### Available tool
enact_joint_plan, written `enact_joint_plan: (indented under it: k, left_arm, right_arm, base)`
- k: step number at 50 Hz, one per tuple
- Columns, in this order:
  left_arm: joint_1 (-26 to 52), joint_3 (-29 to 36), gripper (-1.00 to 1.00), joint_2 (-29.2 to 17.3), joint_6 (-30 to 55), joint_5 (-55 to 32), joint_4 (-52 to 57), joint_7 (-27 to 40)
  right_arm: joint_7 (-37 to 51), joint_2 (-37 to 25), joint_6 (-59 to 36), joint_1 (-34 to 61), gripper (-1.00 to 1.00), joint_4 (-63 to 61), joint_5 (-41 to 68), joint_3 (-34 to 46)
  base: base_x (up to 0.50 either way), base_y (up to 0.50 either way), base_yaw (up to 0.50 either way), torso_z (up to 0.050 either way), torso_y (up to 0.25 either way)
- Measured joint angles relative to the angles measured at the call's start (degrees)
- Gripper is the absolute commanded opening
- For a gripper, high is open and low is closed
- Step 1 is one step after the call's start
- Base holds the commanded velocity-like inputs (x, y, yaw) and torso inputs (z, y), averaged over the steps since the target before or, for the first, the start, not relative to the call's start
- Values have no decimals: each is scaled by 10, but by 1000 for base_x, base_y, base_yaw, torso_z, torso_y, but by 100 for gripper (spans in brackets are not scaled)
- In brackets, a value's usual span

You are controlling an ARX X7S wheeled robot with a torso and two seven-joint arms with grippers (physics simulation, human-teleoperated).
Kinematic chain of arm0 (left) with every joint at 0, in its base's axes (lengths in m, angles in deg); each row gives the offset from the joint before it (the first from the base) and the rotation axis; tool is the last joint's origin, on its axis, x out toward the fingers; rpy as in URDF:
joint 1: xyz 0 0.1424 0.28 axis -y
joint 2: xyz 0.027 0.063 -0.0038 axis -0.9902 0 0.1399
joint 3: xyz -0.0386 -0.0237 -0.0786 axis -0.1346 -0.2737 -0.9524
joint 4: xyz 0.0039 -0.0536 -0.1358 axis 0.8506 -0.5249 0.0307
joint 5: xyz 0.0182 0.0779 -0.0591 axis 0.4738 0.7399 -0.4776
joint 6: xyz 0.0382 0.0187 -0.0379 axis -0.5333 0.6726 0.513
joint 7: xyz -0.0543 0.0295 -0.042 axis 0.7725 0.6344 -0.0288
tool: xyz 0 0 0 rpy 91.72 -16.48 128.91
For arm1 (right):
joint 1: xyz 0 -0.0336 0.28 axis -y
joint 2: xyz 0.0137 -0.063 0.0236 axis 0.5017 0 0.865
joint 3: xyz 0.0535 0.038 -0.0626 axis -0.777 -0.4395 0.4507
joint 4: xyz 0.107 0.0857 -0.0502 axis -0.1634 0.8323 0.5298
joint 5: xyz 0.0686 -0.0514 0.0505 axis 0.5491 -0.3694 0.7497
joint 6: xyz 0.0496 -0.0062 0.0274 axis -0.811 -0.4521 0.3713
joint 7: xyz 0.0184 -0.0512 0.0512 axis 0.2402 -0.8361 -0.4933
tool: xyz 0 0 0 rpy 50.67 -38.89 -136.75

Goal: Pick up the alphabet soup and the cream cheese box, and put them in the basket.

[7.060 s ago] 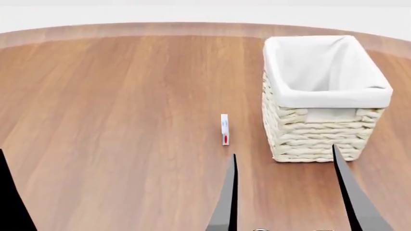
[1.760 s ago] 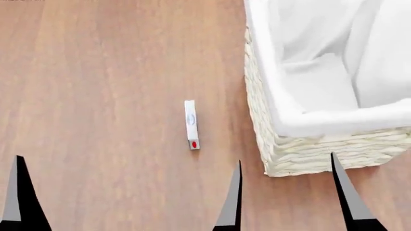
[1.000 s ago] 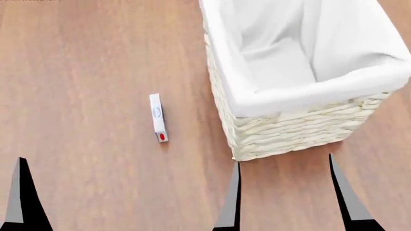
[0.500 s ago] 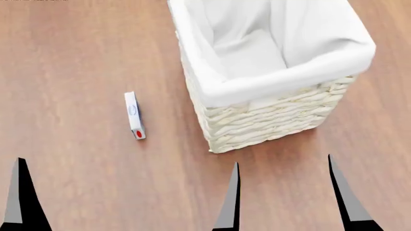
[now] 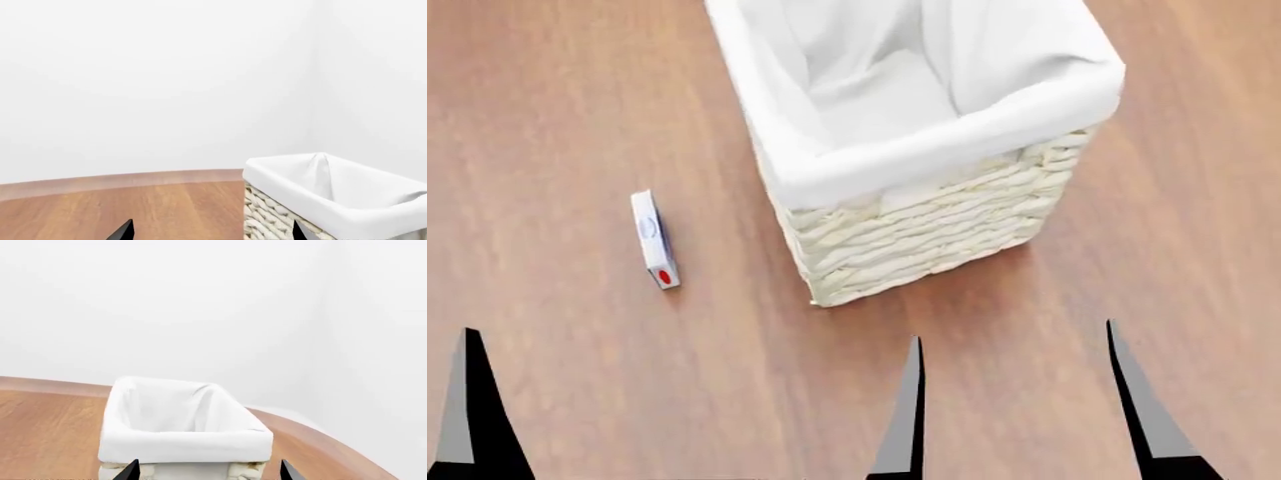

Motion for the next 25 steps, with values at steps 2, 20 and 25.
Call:
enact_joint_plan:
  k: [2, 20, 25]
  left_arm:
    - [0, 0, 100, 0, 0, 0, 0, 0]
    - [1, 1, 100, -3, -2, -3, -3, 3]
    - [1, 1, 100, -3, -5, -6, -7, 4]
  right_arm:
    - [0, 0, 0, 0, 100, 0, 0, 0]
    - [0, -2, -20, -4, 100, -8, 10, 3]
    - [0, -3, -33, -8, 100, -17, 15, 2]
  base:
    - [0, 0, -229, 0, 0]
    - [-2, -6, -24, 0, 0]
    - [0, 0, 0, 0, 0]
